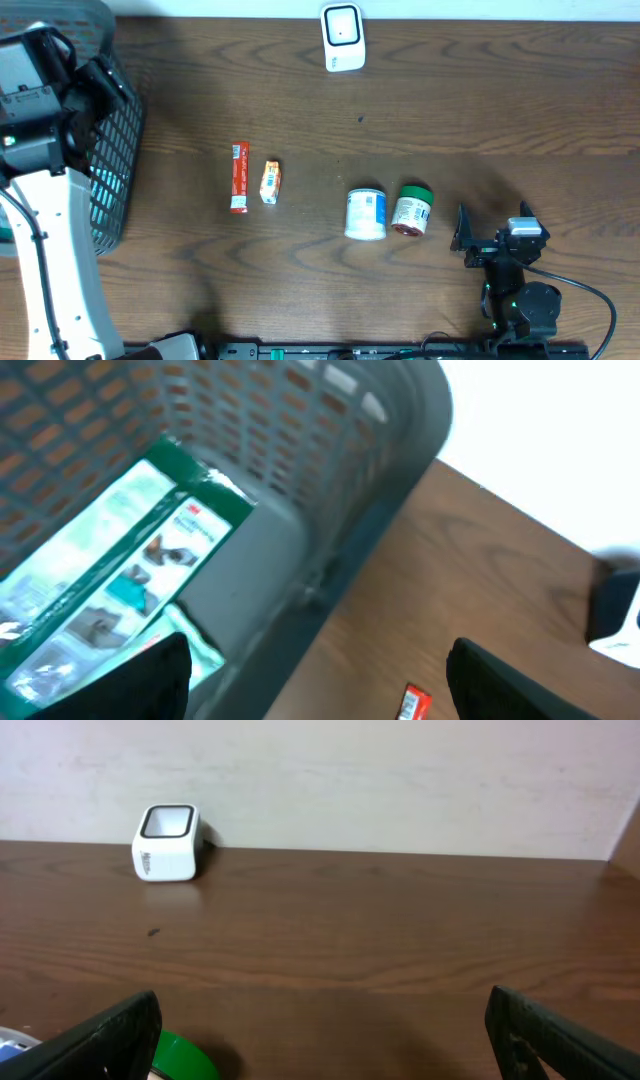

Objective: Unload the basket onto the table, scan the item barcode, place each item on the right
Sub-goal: 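Release the red stick and move the left gripper back into the basket, then reach down to the pale green Zappy wipes pack and grasp it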

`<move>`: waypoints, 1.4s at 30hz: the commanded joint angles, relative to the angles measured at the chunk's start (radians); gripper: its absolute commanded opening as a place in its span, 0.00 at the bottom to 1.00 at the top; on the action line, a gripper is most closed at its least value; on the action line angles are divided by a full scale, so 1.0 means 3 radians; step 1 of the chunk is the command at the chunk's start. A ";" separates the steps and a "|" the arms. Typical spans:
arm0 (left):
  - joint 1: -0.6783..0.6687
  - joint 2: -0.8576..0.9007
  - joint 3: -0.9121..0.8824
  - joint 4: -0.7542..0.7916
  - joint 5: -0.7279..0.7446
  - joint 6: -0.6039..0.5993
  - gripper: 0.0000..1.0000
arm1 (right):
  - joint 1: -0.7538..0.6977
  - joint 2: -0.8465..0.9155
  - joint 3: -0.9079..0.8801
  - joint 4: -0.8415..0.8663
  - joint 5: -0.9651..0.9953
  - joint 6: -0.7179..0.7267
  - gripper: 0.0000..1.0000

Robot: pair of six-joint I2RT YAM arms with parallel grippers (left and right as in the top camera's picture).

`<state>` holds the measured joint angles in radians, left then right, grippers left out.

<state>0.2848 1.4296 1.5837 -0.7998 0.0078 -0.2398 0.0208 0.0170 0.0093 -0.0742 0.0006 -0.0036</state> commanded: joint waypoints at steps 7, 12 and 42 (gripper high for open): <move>0.0515 0.0033 0.0624 -0.0069 -0.0154 -0.0032 0.79 | -0.0020 -0.0013 -0.0013 -0.0001 0.0032 0.0010 0.99; 0.0824 0.0048 0.0624 -0.0001 -0.0154 -0.0041 0.79 | -0.0020 -0.0013 -0.0013 -0.0001 0.0031 0.0011 0.99; 0.1120 0.1312 0.0623 0.0167 -0.0181 0.0074 0.79 | -0.0020 -0.0013 -0.0013 -0.0001 0.0032 0.0010 0.99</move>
<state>0.6136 1.8114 1.7569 -0.7609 -0.0299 -0.2344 0.0208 0.0170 0.0093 -0.0738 0.0006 -0.0036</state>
